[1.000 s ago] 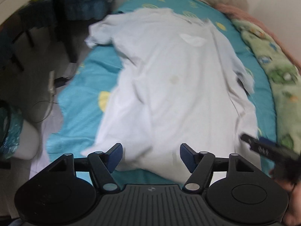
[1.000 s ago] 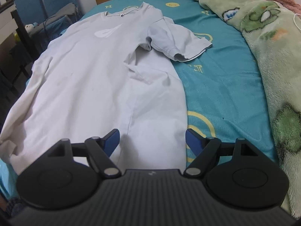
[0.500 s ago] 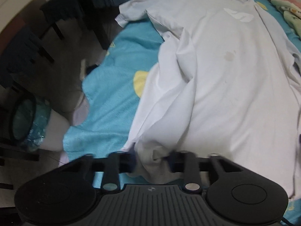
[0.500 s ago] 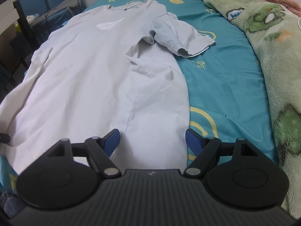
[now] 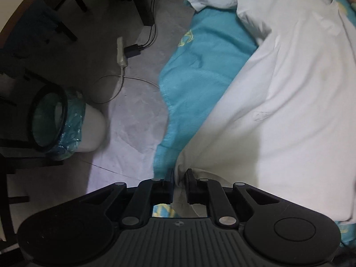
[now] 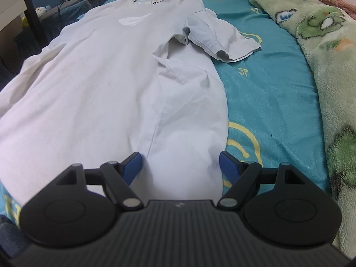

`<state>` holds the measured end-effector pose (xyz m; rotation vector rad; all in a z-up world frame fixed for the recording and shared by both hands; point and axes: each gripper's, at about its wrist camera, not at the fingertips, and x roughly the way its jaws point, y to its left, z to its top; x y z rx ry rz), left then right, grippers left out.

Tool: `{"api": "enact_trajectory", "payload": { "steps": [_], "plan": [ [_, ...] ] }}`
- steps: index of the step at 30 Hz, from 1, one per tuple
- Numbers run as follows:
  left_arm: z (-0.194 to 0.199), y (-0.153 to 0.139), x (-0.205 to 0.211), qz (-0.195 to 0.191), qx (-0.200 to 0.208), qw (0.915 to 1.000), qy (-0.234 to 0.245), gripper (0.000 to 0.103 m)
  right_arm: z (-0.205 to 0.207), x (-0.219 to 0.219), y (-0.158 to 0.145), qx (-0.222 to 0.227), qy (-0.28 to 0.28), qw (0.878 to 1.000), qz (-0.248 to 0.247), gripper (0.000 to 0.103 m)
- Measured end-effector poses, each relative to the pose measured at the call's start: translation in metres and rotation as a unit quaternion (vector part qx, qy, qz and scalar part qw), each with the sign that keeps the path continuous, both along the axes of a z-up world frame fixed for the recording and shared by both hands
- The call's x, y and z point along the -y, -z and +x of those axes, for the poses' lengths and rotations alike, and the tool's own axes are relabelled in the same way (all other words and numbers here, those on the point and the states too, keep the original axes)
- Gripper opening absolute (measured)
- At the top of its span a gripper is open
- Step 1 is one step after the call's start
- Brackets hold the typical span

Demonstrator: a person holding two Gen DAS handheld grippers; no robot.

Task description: Fold clothes

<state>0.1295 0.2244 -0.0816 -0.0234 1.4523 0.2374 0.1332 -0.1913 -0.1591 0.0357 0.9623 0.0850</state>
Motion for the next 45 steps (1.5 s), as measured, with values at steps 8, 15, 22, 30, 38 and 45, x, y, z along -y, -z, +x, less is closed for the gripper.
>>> {"api": "enact_trajectory", "payload": {
  "steps": [8,15,22,30,38,45],
  "plan": [
    [-0.019,-0.052,0.047,0.02,0.123,0.9908,0.053,0.077,-0.003,0.017,-0.01,0.008,0.039,0.998,0.041,0.078],
    [-0.049,-0.077,0.108,-0.096,0.278,0.9551,0.035,0.088,-0.022,0.02,-0.034,0.026,0.015,0.995,0.095,0.071],
    [-0.052,-0.007,0.108,-0.158,0.237,0.9585,-0.009,0.077,-0.05,-0.003,-0.039,-0.034,-0.064,0.992,0.106,0.07],
    [-0.047,0.006,0.042,-0.22,0.227,0.9408,-0.122,0.084,-0.046,-0.036,-0.015,-0.132,-0.099,0.985,0.042,0.052],
    [-0.059,0.009,-0.009,-0.259,0.235,0.9117,-0.215,0.084,-0.05,-0.015,-0.041,-0.112,-0.055,0.99,0.063,0.012],
    [-0.062,0.004,-0.006,-0.271,0.24,0.9096,-0.204,0.084,-0.052,0.065,-0.111,-0.024,0.048,0.992,0.112,0.01]
  ]
}}
